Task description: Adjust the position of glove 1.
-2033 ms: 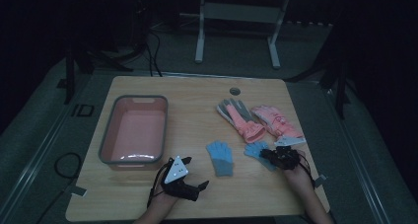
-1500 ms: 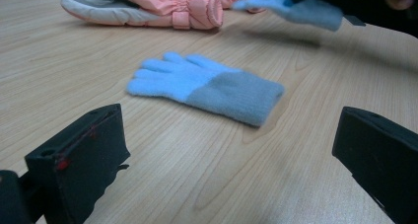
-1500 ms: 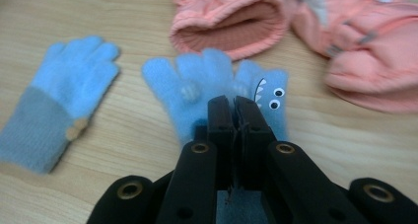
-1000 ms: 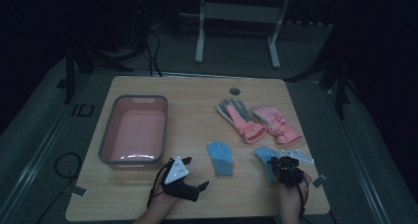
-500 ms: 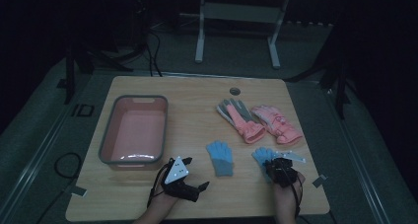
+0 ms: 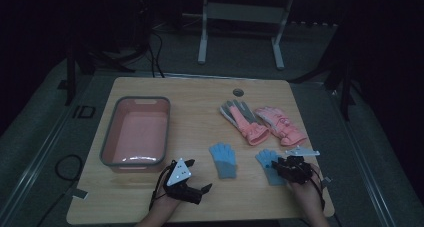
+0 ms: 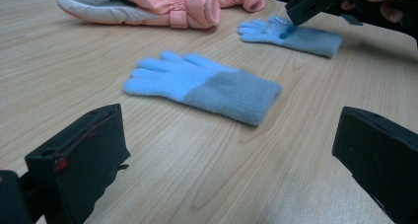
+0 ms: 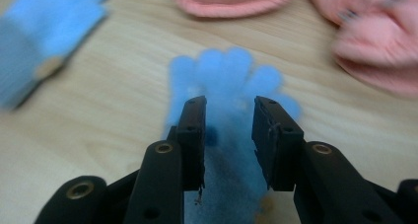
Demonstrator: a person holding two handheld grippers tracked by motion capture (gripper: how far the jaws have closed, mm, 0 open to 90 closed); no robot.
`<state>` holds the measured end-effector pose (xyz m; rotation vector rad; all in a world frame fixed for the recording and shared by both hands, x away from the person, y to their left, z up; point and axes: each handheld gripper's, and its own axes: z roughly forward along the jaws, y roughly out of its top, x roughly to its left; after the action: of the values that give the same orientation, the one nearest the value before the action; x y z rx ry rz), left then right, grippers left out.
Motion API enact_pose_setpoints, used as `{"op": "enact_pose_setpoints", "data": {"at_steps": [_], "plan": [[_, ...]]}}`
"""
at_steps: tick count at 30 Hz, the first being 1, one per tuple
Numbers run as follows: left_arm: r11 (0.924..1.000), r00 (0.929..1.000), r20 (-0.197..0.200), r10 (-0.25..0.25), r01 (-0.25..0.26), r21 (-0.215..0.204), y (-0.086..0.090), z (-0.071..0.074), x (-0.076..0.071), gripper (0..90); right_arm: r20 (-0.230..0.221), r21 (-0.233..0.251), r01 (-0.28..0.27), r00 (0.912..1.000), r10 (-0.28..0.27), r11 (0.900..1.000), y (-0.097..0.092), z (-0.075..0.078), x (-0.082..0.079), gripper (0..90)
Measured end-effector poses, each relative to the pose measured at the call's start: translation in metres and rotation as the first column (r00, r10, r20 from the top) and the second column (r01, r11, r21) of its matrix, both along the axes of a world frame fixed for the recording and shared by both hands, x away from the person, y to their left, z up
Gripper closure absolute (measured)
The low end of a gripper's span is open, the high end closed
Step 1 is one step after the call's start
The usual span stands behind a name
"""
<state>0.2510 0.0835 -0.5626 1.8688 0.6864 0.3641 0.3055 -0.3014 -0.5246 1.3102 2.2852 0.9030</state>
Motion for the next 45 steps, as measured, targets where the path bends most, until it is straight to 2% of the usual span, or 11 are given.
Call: {"op": "enact_pose_setpoints", "data": {"at_steps": [2, 4, 7, 10, 18, 21, 26, 32, 35, 38, 45], "plan": [[1.0000, 1.0000, 0.000, -0.003, 0.003, -0.002, 0.000, 0.000, 0.000, 0.2, -0.003, -0.018, -0.090, 0.9959, 0.090, 0.9958, -0.006, 0.002, 0.005, 66.0], [1.0000, 1.0000, -0.003, -0.007, 0.007, -0.002, 0.000, 0.000, 0.000, 0.2, -0.019, -0.035, -0.190, 0.9817, 0.189, 0.9812, -0.012, 0.002, 0.007, 66.0], [1.0000, 1.0000, -0.004, -0.005, 0.005, 0.001, 0.000, 0.000, 0.000, 0.2, -0.024, -0.020, -0.254, 0.9670, 0.254, 0.9669, -0.017, 0.003, 0.009, 66.0], [1.0000, 1.0000, -0.005, -0.003, 0.003, -0.001, 0.000, 0.000, 0.000, 0.2, -0.024, -0.004, -0.277, 0.9606, 0.277, 0.9609, -0.021, 0.001, 0.010, 66.8], [1.0000, 1.0000, -0.004, -0.003, 0.003, 0.004, -0.001, 0.000, 0.000, 0.2, -0.006, 0.043, -0.285, 0.9585, 0.285, 0.9577, -0.023, -0.009, 0.016, 66.7], [1.0000, 1.0000, -0.004, -0.003, 0.003, 0.003, -0.001, 0.000, 0.000, 0.2, -0.009, 0.022, -0.293, 0.9559, 0.294, 0.9557, -0.019, -0.015, 0.016, 66.7], [0.9999, 0.9999, -0.012, -0.008, 0.008, -0.007, 0.000, 0.000, 0.000, 0.2, 0.009, 0.009, -0.242, 0.9701, 0.242, 0.9701, -0.016, -0.022, 0.010, 75.4], [1.0000, 0.9999, -0.014, -0.006, 0.006, -0.005, 0.000, 0.000, 0.000, 0.2, 0.065, -0.073, -0.195, 0.9776, 0.200, 0.9780, -0.004, -0.024, -0.002, 85.3], [1.0000, 0.9999, -0.013, -0.004, 0.004, -0.005, 0.000, 0.000, 0.000, 0.2, 0.050, -0.056, -0.144, 0.9880, 0.146, 0.9881, -0.002, -0.020, -0.002, 86.3], [1.0000, 0.9999, -0.011, -0.004, 0.004, -0.002, 0.000, 0.000, 0.000, 0.2, 0.056, -0.016, -0.070, 0.9959, 0.071, 0.9974, 0.000, -0.005, -0.003, 86.7], [1.0000, 0.9999, -0.009, -0.005, 0.005, -0.001, -0.001, 0.000, 0.000, 0.2, 0.106, 0.030, -0.021, 0.9942, 0.017, 0.9993, 0.026, 0.046, -0.006, 86.8]]}}
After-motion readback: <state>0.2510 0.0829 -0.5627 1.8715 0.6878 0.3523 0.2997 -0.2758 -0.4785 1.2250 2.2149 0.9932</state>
